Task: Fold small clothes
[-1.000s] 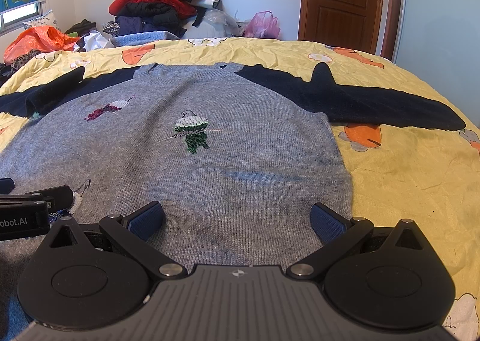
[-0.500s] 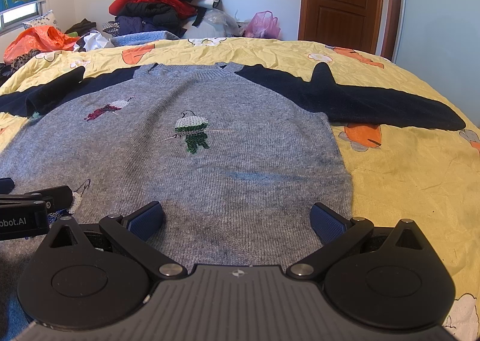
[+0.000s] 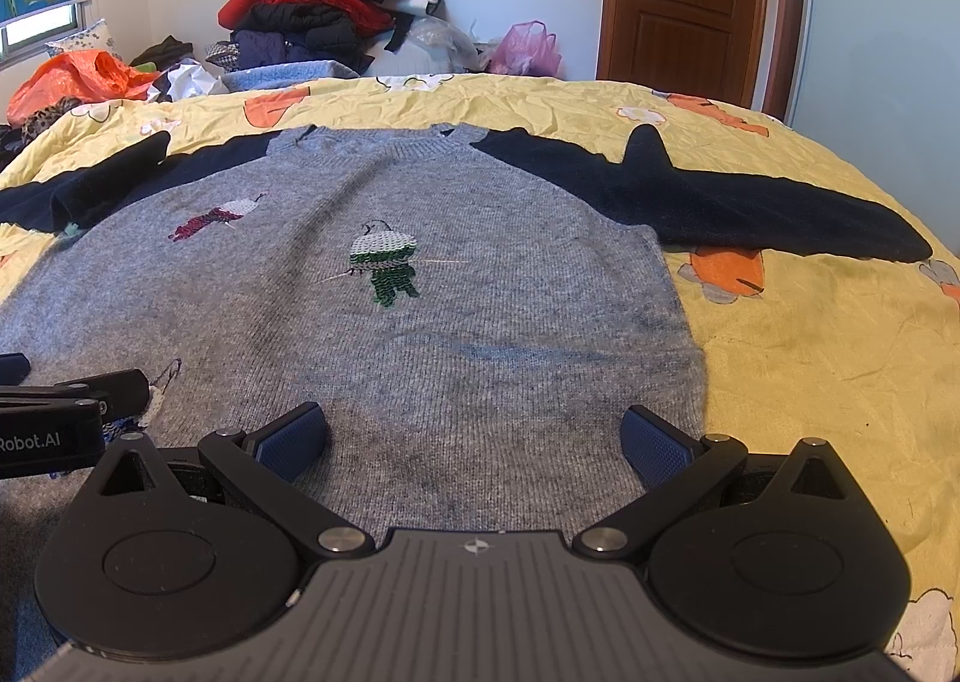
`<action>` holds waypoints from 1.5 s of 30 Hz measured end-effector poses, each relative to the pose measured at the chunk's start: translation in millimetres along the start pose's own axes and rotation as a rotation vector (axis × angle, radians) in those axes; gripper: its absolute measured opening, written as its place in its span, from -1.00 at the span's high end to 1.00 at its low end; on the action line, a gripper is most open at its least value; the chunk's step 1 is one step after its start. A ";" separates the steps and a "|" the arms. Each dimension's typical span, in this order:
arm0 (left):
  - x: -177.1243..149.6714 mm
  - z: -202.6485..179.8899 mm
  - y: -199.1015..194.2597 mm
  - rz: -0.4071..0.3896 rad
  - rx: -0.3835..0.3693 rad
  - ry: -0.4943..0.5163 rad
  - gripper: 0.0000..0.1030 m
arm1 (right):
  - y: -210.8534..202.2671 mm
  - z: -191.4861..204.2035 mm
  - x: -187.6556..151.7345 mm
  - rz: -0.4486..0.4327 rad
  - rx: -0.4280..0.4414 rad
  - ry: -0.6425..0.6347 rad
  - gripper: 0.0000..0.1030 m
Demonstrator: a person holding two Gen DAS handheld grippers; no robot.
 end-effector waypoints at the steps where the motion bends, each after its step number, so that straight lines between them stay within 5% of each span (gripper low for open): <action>1: -0.4 0.2 -0.2 0.000 -0.001 0.000 -1.00 | 0.1 0.0 0.0 0.000 0.000 0.000 -1.00; 11: -0.2 0.6 1.4 -0.002 -0.007 0.001 -1.00 | 3.8 -18.4 18.2 0.048 0.110 0.007 -1.00; 17: 0.0 0.5 1.4 -0.002 -0.006 0.001 -1.00 | -28.6 -109.4 70.2 -0.225 0.077 0.132 -1.00; 21: -0.1 0.8 1.4 -0.002 -0.007 0.000 -1.00 | -30.6 -209.9 86.8 -0.238 0.085 0.390 -1.00; 27: 0.1 0.3 1.4 -0.002 -0.007 0.000 -1.00 | -32.4 -352.3 56.5 -0.357 0.146 0.955 -0.98; 35: 0.9 0.4 1.2 -0.003 -0.009 -0.002 -1.00 | 3.9 -391.8 40.5 -0.391 0.058 1.022 -0.59; 39: 0.8 0.2 1.2 -0.003 -0.009 -0.002 -1.00 | 23.5 -404.1 52.5 -0.420 0.003 1.009 -0.06; 43: 0.7 0.1 1.1 -0.003 -0.009 -0.002 -1.00 | 37.2 -409.6 55.8 -0.407 -0.076 0.950 0.85; 45: 1.4 -0.2 1.2 -0.003 -0.011 -0.003 -1.00 | 37.4 -409.3 59.2 -0.398 -0.083 0.959 0.83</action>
Point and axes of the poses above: each gripper's, at about its wrist camera, not at the fingertips, and y roughly the way its jaws point, z to its left, x to its top, the point moved 3 cm from there along y, roughly the way its jaws point, and after that the axes turned 10 degrees about x, right-handed, at the moved point
